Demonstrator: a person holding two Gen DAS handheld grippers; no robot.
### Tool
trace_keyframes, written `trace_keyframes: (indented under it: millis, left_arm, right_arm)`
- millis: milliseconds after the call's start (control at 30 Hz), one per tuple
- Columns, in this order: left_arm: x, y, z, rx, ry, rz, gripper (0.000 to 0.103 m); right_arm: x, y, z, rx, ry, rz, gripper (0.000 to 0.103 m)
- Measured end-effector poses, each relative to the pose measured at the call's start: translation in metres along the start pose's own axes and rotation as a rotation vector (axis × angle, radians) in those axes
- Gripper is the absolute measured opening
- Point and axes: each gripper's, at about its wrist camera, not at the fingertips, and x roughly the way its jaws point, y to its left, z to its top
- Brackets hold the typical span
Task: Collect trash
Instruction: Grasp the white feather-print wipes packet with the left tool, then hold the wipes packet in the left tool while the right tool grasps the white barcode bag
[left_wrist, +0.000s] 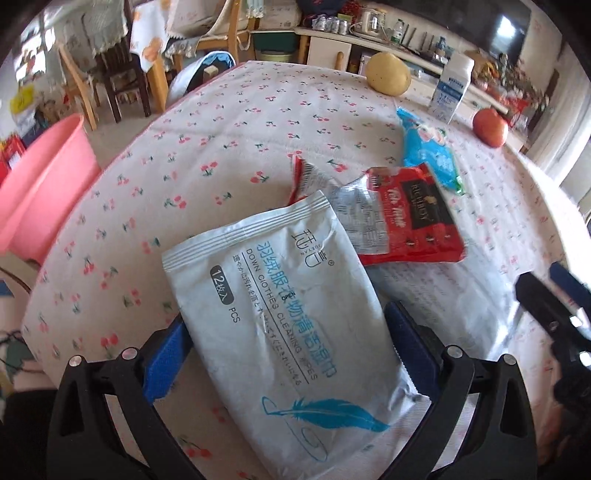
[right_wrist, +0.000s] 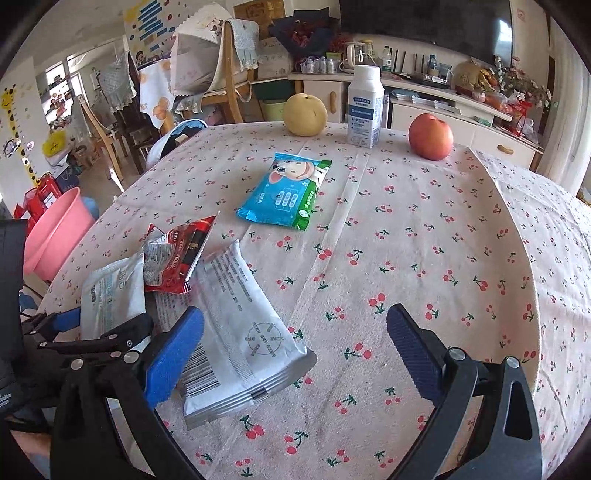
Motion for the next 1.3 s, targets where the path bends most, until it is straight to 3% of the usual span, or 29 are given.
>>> trace_keyframes:
  millis: [100,400,667,867,933,1000,1300]
  left_arm:
    - [0.007,0.015,0.008,0.033,-0.008,0.057,0.099]
    - [0.01,0.044,0.015,0.036,0.026,0.065,0.099]
    - [0.01,0.043,0.012,-0.011,0.016,0.058,0.099]
    - [0.009,0.043,0.011,-0.002,-0.036,0.051,0.094]
    - [0.009,0.042,0.012,0.009,-0.051,0.044,0.091]
    - [0.009,0.041,0.013,0.022,-0.068,0.036,0.089]
    - [0.011,0.04,0.014,0.06,-0.111,-0.003,0.084]
  right_arm:
    - [0.004,0.002,0.0,-0.005,0.021,0.024,0.098]
    - [0.024,0.037,0.004,-0.129,0.048,0.106,0.098]
    - [0.049,0.066,-0.005,-0.292,0.09,0.026,0.098]
    - [0.053,0.059,-0.004,-0.24,0.103,0.045,0.097]
    - [0.052,0.058,-0.004,-0.234,0.099,0.046,0.094]
    - [0.049,0.058,-0.004,-0.226,0.087,0.049,0.083]
    - [0.04,0.043,-0.006,-0.135,0.059,0.001,0.078]
